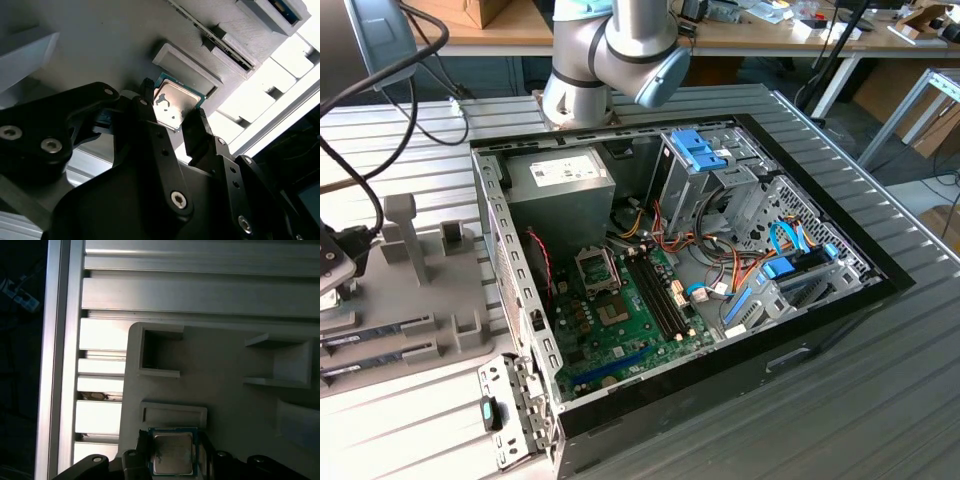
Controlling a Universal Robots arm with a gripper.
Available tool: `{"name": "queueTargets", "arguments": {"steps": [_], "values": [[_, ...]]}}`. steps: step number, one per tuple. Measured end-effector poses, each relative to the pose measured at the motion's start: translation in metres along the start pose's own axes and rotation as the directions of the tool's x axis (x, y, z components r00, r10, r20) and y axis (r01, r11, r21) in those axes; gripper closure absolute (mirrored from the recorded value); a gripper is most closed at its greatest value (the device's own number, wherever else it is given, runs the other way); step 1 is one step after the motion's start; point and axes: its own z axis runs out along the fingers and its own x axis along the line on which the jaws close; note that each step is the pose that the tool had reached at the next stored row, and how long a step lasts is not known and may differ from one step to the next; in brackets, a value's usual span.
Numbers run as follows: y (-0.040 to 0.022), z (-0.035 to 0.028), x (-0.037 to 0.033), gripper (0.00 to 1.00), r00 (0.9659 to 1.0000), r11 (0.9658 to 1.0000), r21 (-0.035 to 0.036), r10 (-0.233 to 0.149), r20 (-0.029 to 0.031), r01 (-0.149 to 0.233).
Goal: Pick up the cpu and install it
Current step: 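Pick up the cpu and move it towards the insertion slot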
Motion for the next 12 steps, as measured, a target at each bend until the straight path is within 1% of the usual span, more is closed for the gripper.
{"name": "queueTargets", "arguments": {"steps": [5,9,12], "values": [[0.0001,-0.0036,0.0001,0.53,1.0000,1.0000,-0.0004,0.000,-0.0001,0.000],[0.0004,-0.0089,0.0001,0.53,1.0000,1.0000,-0.0004,0.000,-0.0001,0.000],[0.0005,-0.0107,0.0002,0.53,1.0000,1.0000,-0.0005,0.000,0.0000,0.000]]}}
